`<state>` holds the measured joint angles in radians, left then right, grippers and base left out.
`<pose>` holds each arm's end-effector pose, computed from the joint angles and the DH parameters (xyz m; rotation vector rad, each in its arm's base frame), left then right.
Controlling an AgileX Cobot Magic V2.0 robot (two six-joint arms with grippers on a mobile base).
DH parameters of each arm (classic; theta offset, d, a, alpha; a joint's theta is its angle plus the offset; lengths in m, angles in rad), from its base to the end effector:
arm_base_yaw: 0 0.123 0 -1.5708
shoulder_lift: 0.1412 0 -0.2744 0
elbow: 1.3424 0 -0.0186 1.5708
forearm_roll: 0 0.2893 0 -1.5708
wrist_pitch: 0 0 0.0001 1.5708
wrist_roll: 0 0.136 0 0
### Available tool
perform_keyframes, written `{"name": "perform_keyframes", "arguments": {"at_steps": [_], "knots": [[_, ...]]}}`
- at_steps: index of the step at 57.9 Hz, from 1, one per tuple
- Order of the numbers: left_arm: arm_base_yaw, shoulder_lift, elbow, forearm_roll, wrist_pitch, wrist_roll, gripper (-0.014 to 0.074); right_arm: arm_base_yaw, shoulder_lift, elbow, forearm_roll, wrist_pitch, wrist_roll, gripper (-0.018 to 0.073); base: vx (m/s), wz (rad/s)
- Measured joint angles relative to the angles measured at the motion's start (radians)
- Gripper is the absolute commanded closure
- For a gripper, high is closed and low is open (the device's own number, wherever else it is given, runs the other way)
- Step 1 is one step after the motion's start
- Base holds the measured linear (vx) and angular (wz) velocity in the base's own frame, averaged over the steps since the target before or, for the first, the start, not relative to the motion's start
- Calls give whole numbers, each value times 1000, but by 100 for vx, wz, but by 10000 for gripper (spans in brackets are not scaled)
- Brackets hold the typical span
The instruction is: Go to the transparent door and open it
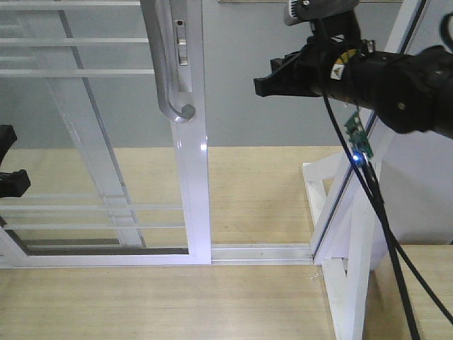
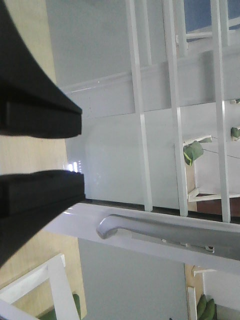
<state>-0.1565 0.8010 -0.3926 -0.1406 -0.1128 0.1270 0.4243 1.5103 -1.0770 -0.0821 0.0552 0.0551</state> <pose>0.2493 -0.0372 0.2429 0.1166 1.7777 -0.1079 0.3882 0.1747 0.2627 -0.4401 1.9312 0.2545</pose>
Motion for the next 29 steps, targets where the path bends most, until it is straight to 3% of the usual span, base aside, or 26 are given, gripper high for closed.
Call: {"name": "perform_keyframes", "arguments": {"at_steps": [8, 18, 29], "knots": [[0, 41, 0, 0, -54, 0, 227, 0, -174, 160, 0, -1, 0, 410, 0, 0], [0, 100, 0, 0, -96, 0, 152, 0, -339, 308, 1, 150, 17, 377, 0, 0], [-1, 193, -28, -2, -171, -12, 144, 0, -520, 430, 2, 256, 72, 323, 0, 0]]}}
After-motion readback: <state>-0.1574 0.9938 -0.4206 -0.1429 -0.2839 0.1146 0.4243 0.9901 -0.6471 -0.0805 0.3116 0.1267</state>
